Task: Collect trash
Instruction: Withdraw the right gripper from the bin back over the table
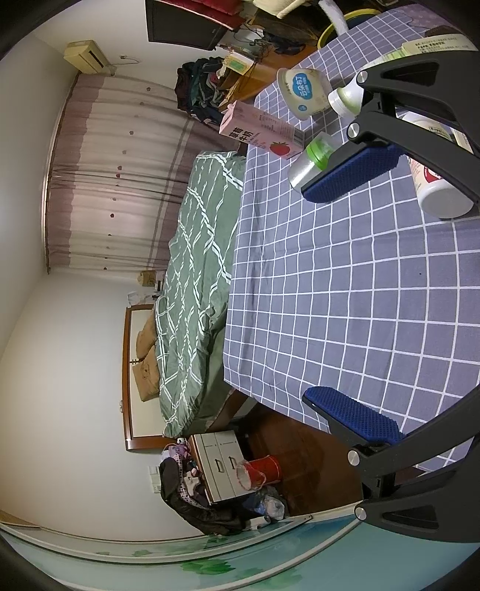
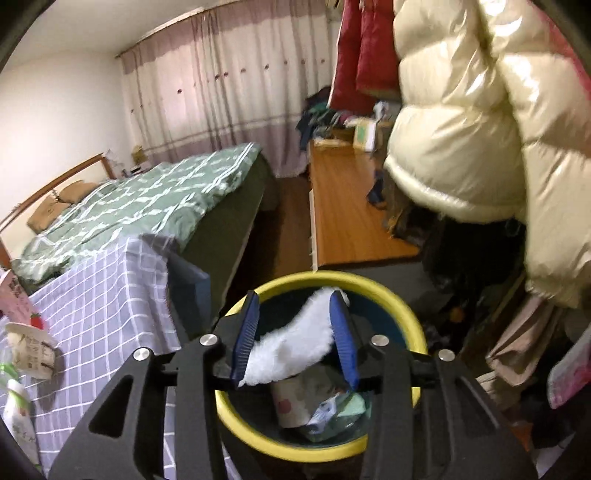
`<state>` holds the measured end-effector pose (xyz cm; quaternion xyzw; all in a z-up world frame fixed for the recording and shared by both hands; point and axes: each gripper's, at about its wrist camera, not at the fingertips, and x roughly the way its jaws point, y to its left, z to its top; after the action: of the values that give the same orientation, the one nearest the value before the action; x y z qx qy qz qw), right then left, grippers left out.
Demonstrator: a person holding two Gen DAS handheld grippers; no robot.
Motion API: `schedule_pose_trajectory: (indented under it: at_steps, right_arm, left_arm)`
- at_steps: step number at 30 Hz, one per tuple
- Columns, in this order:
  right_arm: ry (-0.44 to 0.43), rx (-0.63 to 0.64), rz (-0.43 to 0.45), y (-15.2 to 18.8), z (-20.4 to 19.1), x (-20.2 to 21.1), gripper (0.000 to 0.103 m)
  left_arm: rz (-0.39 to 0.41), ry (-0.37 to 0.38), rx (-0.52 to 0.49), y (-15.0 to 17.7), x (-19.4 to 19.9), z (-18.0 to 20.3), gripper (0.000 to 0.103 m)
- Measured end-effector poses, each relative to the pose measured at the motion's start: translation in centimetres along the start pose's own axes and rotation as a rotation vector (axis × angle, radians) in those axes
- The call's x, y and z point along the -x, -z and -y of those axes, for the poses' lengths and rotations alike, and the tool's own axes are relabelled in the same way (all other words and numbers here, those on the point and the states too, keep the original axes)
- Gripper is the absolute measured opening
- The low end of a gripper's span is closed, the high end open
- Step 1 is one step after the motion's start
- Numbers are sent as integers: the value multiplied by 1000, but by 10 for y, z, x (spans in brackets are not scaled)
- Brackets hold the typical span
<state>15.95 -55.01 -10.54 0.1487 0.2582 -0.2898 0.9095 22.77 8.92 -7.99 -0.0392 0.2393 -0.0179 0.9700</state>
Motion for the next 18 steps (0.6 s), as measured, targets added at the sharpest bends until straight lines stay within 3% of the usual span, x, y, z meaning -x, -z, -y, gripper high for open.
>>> schedule_pose_trajectory:
  at_steps: [3,7,10,14,18]
  right_arm:
    - [38,-5,-1,1,6,-3,45]
    - [25,-39,-36,0,18,-11,45]
    - [-37,-60,-11,-1,13,4,45]
    - [-182,-64,42,8,-17,32,49]
    - [-265,29,90,28,-59,55,50]
  left_arm:
    - [-4,-2,-4,0,0,1,98]
    - [-6,-6,-17,1,0,4,98]
    - [-12,-8,-18,2,-3,4,98]
    - [-17,-6,-11,1,-4,4,98]
    - [-25,37,28,-1,11,8,98]
